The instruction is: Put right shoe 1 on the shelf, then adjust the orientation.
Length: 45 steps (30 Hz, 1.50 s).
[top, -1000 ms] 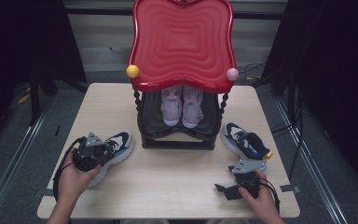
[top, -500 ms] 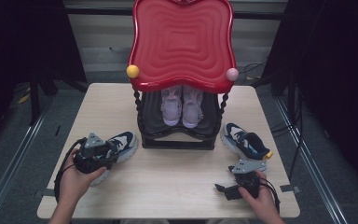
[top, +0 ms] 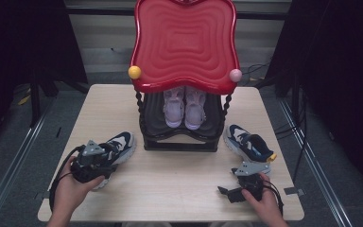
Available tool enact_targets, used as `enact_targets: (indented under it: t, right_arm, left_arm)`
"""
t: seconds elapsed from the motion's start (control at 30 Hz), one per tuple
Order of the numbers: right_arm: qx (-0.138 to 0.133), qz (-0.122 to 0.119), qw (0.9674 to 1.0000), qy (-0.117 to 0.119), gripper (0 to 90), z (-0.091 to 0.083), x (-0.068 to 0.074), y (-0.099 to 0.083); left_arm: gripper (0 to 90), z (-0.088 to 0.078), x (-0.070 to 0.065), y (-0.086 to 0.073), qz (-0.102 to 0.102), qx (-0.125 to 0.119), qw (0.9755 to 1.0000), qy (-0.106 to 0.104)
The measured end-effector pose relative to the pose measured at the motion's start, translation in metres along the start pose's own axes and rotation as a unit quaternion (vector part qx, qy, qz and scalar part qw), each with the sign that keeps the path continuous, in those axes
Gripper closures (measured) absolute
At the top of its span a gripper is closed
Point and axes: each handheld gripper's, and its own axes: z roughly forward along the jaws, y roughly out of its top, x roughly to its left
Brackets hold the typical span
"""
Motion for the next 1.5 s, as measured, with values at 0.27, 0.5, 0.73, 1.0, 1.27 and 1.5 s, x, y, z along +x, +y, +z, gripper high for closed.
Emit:
enact_targets:
  t: [0.27,0.5,0.73,1.0,1.27,1.5]
  right_arm:
    - [0.001,-0.002,1.0000,0.000,11.2,0.000,0.000,0.000]
    - [0.000,-0.002,1.0000,0.001,11.2,0.001,0.000,0.000]
    - [0.000,-0.002,1.0000,0.002,11.1,0.001,0.000,0.001]
    - [0.000,-0.003,1.0000,0.003,11.1,0.001,0.000,0.001]
    - [0.000,-0.003,1.0000,0.003,11.1,0.001,0.000,0.001]
    - [0.001,-0.004,1.0000,0.002,10.8,0.001,0.000,0.001]
  left_arm:
    - [66.8,0.011,-0.005,0.015,-0.019,0.010,0.9998,0.001]
    - [79.4,0.023,0.000,0.025,-0.063,-0.001,0.9970,0.044]
    - [79.7,0.040,0.004,0.040,-0.076,-0.018,0.9951,0.061]
    - [60.0,0.037,0.004,0.042,-0.065,-0.025,0.9969,0.035]
    - [39.1,0.013,0.014,0.037,-0.059,-0.057,0.9960,0.035]
    - [37.2,0.005,0.016,0.030,-0.039,-0.039,0.9980,0.029]
